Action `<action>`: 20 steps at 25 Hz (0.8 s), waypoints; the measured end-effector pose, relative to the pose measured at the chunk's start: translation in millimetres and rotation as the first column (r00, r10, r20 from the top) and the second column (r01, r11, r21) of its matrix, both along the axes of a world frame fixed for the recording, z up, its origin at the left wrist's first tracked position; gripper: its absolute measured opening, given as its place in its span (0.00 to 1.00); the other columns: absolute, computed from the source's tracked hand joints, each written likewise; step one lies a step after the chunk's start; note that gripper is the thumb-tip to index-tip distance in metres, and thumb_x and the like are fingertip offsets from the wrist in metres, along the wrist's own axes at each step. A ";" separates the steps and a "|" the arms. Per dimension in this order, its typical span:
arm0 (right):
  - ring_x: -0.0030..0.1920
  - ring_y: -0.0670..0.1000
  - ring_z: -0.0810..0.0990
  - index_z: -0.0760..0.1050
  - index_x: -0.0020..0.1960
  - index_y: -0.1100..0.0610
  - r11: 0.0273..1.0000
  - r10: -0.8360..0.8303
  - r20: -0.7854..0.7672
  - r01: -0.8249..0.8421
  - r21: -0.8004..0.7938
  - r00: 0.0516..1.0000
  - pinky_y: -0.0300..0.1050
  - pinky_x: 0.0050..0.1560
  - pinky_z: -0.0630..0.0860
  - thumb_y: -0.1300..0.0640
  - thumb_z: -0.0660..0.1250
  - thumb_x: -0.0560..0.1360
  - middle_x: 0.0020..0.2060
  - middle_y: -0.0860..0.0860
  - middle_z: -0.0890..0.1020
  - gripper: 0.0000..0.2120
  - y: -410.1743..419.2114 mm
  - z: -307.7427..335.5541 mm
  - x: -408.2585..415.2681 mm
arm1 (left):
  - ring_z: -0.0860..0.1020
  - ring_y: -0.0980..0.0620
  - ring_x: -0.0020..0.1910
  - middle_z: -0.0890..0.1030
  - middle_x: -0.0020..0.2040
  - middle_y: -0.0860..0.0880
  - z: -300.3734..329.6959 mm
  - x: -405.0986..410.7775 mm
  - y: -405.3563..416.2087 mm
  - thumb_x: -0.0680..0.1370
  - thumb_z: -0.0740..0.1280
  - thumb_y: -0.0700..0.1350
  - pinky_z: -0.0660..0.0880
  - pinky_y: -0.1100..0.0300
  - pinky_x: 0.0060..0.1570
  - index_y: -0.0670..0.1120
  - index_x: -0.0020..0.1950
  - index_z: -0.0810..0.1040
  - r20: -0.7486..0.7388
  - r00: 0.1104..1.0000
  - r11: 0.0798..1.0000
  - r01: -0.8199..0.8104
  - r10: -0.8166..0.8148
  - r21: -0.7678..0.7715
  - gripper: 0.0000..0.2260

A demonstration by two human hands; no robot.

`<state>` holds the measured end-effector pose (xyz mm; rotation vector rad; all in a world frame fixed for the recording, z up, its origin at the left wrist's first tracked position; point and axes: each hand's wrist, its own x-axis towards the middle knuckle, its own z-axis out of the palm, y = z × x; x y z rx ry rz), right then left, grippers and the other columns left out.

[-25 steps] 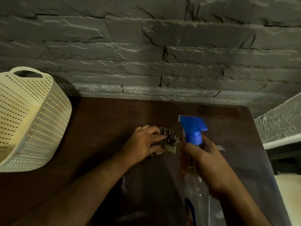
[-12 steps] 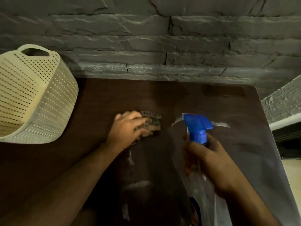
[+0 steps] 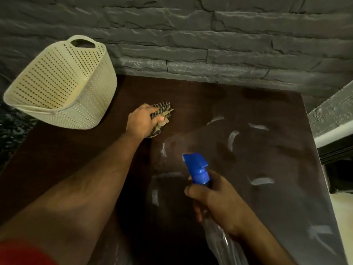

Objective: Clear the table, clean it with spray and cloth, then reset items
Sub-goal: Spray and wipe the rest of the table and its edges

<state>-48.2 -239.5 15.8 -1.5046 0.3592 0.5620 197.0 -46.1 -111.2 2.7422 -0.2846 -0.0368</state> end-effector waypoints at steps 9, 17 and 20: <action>0.28 0.54 0.75 0.75 0.46 0.59 0.958 -0.198 -0.037 0.186 -0.217 0.979 0.51 0.33 0.73 0.60 0.69 0.71 0.26 0.53 0.76 0.06 -33.4 -10.0 -20.0 | 0.74 0.45 0.61 0.75 0.62 0.46 -2.9 -8.4 -6.1 0.76 0.67 0.57 0.70 0.48 0.61 0.48 0.65 0.76 -0.003 0.997 0.997 -0.072 0.072 0.015 0.22; 0.29 0.58 0.74 0.72 0.50 0.63 0.985 -0.162 -0.011 0.161 -0.063 0.987 0.53 0.36 0.74 0.63 0.67 0.73 0.29 0.58 0.75 0.08 -27.6 0.8 -12.0 | 0.75 0.49 0.56 0.77 0.57 0.50 10.4 -74.9 -39.1 0.76 0.66 0.56 0.72 0.54 0.55 0.51 0.64 0.77 -0.026 0.969 0.969 0.246 -0.247 -0.027 0.19; 0.29 0.57 0.74 0.72 0.50 0.63 0.978 -0.204 -0.012 0.204 -0.050 0.979 0.52 0.34 0.75 0.63 0.67 0.73 0.28 0.56 0.75 0.07 -35.2 2.7 -6.6 | 0.77 0.51 0.54 0.78 0.55 0.52 6.1 -106.2 -1.6 0.75 0.65 0.58 0.73 0.54 0.52 0.52 0.62 0.79 0.035 0.938 0.938 0.345 -0.344 -0.040 0.19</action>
